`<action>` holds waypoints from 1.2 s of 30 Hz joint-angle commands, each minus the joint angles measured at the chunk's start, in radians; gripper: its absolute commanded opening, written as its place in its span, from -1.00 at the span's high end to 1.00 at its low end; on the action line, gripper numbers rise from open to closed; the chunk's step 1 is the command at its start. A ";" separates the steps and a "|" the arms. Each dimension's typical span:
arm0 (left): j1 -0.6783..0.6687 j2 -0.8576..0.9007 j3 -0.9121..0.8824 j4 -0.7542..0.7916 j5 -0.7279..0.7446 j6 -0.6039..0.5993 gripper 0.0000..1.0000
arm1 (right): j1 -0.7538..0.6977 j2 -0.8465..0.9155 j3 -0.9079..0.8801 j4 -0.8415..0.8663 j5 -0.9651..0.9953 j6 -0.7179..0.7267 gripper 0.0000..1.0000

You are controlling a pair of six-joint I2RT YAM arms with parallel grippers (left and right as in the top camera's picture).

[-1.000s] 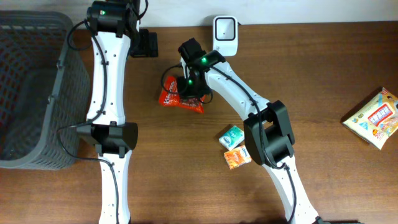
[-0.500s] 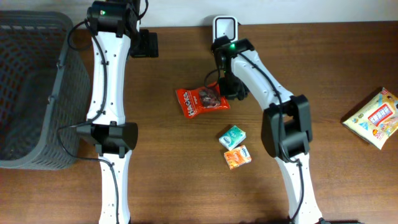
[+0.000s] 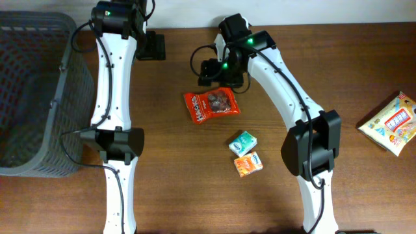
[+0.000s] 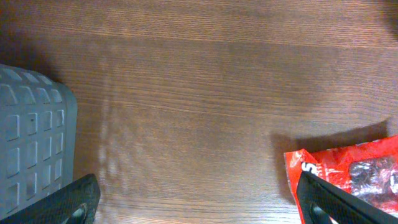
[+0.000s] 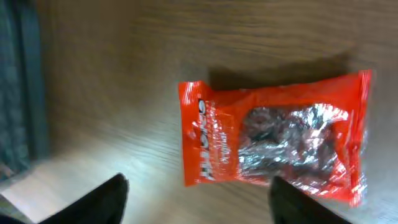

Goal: Scan the item barcode
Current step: 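Lower the right gripper onto the red bag and grasp it, then lift the red bag up to the scanner with the right gripper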

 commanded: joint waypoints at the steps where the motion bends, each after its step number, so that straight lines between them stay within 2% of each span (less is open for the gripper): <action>1: 0.007 0.022 -0.004 -0.001 0.006 -0.005 -0.98 | 0.019 0.000 -0.019 0.002 0.107 0.427 -0.56; 3: 0.007 0.022 -0.004 -0.001 0.006 -0.005 -0.98 | 0.061 0.000 -0.054 0.003 0.273 0.708 -0.56; 7: 0.007 0.022 -0.004 -0.001 0.006 -0.005 -0.98 | 0.113 0.010 -0.099 0.008 0.452 0.949 -0.56; 11: 0.007 0.022 -0.004 -0.001 0.006 -0.005 -0.98 | 0.119 0.042 -0.122 0.039 0.444 1.006 -0.56; 17: 0.007 0.022 -0.004 -0.001 0.006 -0.005 -0.98 | 0.119 0.108 -0.122 0.056 0.399 1.012 -0.55; 21: 0.007 0.022 -0.004 -0.001 0.006 -0.005 -0.98 | 0.119 0.142 -0.122 0.074 0.389 1.012 -0.44; 26: 0.007 0.022 -0.004 -0.001 0.006 -0.005 -0.99 | 0.120 0.158 -0.122 0.073 0.359 1.012 -0.41; 31: 0.007 0.022 -0.004 -0.001 0.007 -0.005 -0.99 | 0.123 0.158 -0.122 0.056 0.311 1.013 -0.29; 36: 0.007 0.022 -0.004 -0.001 0.007 -0.005 -0.98 | 0.123 0.158 -0.122 0.053 0.234 1.061 -0.33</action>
